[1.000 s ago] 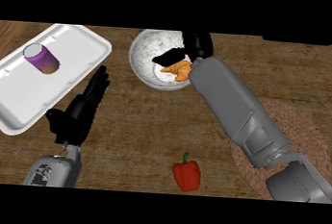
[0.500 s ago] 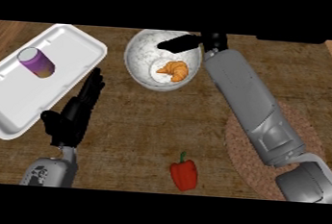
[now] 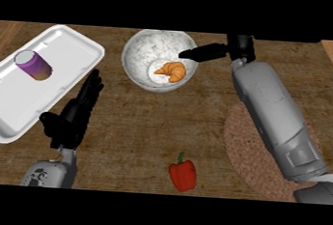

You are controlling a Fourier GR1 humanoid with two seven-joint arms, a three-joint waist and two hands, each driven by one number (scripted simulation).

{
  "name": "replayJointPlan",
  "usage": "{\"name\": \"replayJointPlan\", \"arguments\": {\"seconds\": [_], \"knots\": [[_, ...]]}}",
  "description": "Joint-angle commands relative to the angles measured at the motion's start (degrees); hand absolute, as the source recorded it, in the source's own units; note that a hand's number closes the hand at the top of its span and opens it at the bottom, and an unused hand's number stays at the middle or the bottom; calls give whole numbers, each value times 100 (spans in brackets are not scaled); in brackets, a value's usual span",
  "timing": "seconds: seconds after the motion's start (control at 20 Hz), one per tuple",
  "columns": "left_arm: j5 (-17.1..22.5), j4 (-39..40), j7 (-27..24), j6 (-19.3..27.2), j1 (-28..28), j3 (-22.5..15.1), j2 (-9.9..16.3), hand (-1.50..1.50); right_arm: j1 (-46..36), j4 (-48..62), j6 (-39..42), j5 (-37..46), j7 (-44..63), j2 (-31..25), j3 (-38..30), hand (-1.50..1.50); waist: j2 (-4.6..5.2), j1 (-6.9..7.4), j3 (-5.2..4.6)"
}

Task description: Pick the croissant from the placemat and place it in the bowl

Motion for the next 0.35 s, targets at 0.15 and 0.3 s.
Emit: {"name": "replayJointPlan", "arguments": {"seconds": [0.15, 0.3], "knots": [[182, 146, 122, -180, -377, 314, 190, 0, 823, -905, 865, -39, 98, -467, -35, -150, 7, 1, -1], [-43, -100, -119, -118, 251, -21, 4, 0, 967, -1149, 573, 194, 187, -132, 19, -150, 10, 42, -1]]}}
